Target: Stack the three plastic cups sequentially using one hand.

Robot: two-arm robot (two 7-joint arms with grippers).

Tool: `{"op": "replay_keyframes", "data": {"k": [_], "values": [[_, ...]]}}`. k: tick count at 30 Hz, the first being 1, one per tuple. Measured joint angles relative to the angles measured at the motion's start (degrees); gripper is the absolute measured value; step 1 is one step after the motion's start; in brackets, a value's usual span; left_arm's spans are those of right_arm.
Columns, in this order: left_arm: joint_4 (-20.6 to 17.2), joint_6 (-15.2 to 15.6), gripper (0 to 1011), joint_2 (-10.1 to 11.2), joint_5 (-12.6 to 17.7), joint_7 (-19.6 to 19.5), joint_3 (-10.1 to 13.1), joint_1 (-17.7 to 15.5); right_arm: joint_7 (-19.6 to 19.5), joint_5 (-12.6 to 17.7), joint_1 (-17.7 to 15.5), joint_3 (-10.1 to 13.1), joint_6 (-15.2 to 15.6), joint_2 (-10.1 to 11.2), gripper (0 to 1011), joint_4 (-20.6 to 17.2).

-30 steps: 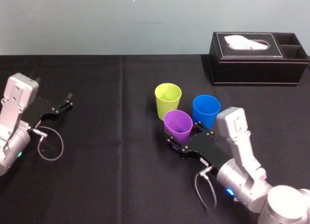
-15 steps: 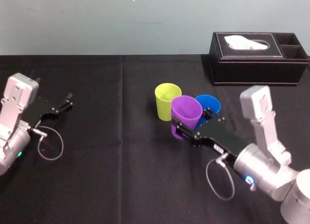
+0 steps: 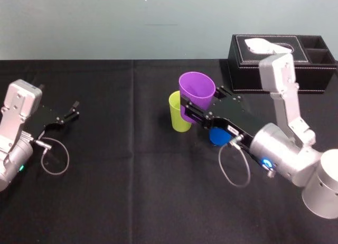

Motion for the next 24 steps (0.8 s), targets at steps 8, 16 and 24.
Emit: {"op": "replay_keyframes", "data": {"k": [8, 16, 24], "values": [[0.00, 0.00, 1011, 0.00, 0.00, 0.00, 0.00, 0.00, -2.52, -1.66, 5.09, -3.01, 1.33, -2.44, 733, 3.72], [0.00, 0.00, 1011, 0.00, 0.00, 0.00, 0.00, 0.00, -4.50, -4.01, 8.13, -4.31, 1.04, -5.18, 733, 8.20], [0.00, 0.00, 1011, 0.00, 0.00, 0.00, 0.00, 0.00, -5.43, -6.00, 9.85, -4.28, -0.31, -7.11, 733, 12.67]]}}
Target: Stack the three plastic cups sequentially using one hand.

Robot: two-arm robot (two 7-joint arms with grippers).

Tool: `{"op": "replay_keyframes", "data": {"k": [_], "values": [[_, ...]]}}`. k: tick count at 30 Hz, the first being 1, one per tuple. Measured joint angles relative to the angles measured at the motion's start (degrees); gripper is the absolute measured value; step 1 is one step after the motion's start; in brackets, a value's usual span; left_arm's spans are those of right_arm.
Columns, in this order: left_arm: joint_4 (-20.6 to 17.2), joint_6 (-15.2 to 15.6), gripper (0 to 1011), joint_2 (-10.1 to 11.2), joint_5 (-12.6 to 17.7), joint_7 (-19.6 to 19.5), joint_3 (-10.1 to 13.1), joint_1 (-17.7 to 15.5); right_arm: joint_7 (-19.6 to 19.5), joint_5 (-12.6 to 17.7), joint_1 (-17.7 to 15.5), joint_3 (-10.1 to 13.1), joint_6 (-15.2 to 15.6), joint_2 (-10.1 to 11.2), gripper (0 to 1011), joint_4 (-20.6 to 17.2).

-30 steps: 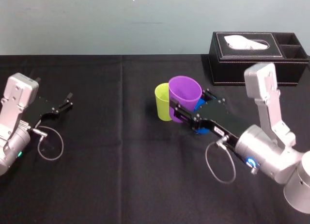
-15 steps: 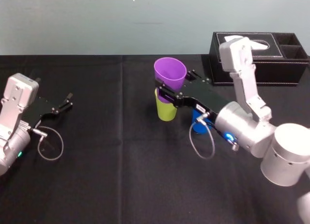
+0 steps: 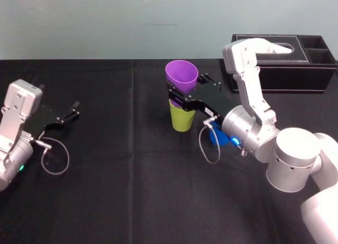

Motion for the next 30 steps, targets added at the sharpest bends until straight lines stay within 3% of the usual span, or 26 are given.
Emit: {"op": "replay_keyframes", "data": {"k": [10, 30], "values": [[0.00, 0.00, 1011, 0.00, 0.00, 0.00, 0.00, 0.00, -0.21, -1.79, 1.05, 1.02, -1.96, -1.73, 733, 3.88], [0.00, 0.00, 1011, 0.00, 0.00, 0.00, 0.00, 0.00, 0.26, -3.99, 0.98, 1.69, -3.22, -3.12, 733, 6.81]]}}
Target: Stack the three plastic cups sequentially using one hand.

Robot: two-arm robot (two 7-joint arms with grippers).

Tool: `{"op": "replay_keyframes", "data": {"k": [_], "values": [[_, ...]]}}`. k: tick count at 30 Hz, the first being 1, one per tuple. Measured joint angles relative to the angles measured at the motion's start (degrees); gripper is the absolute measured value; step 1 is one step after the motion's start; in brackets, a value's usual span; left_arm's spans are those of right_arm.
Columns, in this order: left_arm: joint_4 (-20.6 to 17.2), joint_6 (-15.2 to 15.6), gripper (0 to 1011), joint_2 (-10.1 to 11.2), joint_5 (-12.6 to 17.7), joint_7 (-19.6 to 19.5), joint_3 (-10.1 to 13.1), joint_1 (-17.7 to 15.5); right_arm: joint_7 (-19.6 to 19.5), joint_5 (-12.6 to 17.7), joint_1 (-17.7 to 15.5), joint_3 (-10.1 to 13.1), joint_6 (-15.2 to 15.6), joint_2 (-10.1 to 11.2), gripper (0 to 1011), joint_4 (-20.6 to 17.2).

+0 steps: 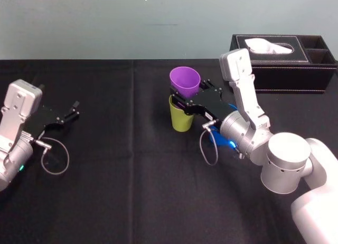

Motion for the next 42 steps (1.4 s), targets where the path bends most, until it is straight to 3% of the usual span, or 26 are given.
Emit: {"op": "replay_keyframes", "data": {"k": [31, 42], "values": [[0.00, 0.00, 1011, 0.00, 0.00, 0.00, 0.00, 0.00, 0.21, -1.90, -0.89, 0.51, -0.58, -0.80, 736, 1.17], [0.00, 0.00, 1011, 0.00, 0.00, 0.00, 0.00, 0.01, 0.19, -1.87, -0.84, 0.46, -0.55, -0.75, 983, 1.16]]}}
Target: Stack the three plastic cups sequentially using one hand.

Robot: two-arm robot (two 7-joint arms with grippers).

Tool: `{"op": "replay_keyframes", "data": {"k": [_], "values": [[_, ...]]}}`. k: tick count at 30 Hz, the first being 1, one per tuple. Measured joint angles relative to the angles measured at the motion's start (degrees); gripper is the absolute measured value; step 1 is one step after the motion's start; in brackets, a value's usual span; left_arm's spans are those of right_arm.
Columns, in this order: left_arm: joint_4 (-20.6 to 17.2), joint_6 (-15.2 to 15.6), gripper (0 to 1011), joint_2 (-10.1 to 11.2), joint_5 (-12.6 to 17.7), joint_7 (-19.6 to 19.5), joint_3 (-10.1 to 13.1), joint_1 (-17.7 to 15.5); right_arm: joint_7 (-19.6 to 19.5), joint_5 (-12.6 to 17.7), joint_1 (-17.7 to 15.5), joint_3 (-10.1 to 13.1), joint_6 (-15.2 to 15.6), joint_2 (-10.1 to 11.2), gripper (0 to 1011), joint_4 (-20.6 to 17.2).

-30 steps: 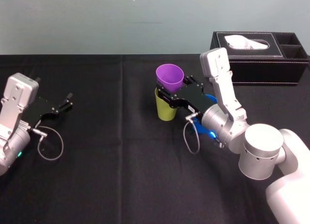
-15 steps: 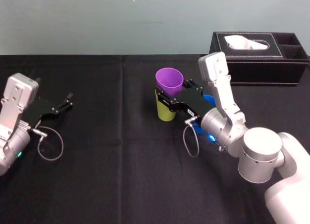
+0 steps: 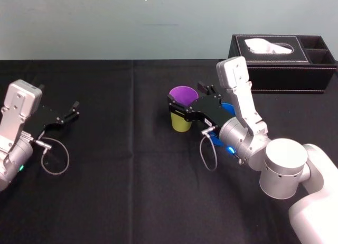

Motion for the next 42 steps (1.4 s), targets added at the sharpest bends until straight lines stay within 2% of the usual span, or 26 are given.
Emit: {"op": "replay_keyframes", "data": {"k": [7, 13, 20, 25, 29, 30, 36, 42], "values": [[0.00, 0.00, 1011, 0.00, 0.00, 0.00, 0.00, 0.00, -0.02, 0.00, -0.11, 0.03, -0.14, 0.06, 1004, -0.52], [0.00, 0.00, 1011, 0.00, 0.00, 0.00, 0.00, 0.00, 0.09, 0.07, -1.74, 0.93, -0.63, 0.82, 1004, -4.06], [0.00, 0.00, 1011, 0.00, 0.00, 0.00, 0.00, 0.00, 1.82, 2.32, -5.15, 3.12, -0.06, 3.47, 1004, -9.35], [0.00, 0.00, 1011, 0.00, 0.00, 0.00, 0.00, 0.00, 3.94, 5.81, -9.73, 6.30, -0.69, 7.30, 1004, -14.30], [0.00, 0.00, 1011, 0.00, 0.00, 0.00, 0.00, 0.00, 5.19, 7.30, -12.06, 7.63, -1.64, 9.57, 1004, -15.67], [0.00, 0.00, 1011, 0.00, 0.00, 0.00, 0.00, 0.00, 5.75, 7.96, -13.28, 8.31, -2.25, 10.76, 1004, -16.10], [0.00, 0.00, 1011, 0.00, 0.00, 0.00, 0.00, 0.00, 7.77, 9.99, -17.91, 10.35, -5.17, 14.82, 1004, -16.44], [0.00, 0.00, 1011, 0.00, 0.00, 0.00, 0.00, 0.00, 9.53, 11.05, -21.38, 10.71, -8.03, 17.56, 1004, -15.37]]}}
